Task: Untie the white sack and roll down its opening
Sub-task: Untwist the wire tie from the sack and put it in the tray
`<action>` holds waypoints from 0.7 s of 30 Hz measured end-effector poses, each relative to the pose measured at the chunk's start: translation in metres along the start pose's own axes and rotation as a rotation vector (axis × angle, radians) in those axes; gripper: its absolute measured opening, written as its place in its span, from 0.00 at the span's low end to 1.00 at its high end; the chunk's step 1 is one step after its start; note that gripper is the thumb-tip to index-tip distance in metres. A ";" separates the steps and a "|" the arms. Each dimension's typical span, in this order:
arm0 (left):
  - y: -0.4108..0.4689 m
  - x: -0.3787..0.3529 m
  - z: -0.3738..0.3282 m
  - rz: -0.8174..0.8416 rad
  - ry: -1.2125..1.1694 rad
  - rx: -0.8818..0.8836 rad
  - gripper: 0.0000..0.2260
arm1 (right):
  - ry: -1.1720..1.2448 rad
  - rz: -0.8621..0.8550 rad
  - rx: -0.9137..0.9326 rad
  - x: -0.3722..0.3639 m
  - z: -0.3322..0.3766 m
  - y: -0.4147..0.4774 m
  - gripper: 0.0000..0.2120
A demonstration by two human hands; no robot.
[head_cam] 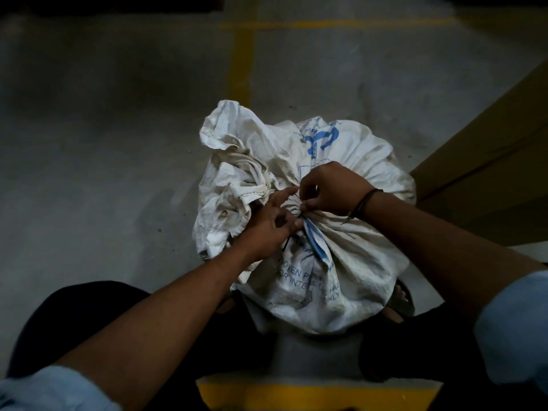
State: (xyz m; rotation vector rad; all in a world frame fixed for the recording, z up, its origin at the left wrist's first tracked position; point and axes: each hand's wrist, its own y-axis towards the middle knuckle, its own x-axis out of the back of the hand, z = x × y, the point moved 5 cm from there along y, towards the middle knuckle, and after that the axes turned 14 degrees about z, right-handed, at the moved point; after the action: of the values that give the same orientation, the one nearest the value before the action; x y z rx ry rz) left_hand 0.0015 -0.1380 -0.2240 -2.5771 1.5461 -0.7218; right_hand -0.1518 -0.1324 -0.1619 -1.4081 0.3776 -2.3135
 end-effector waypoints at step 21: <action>-0.004 0.004 -0.006 -0.023 -0.253 0.086 0.21 | -0.073 0.031 0.098 -0.009 0.005 -0.009 0.14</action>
State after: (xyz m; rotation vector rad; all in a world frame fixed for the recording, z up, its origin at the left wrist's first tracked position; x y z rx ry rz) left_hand 0.0037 -0.1385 -0.2167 -2.5116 1.3811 -0.4318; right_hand -0.1453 -0.1208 -0.1629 -1.4241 0.2596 -2.2173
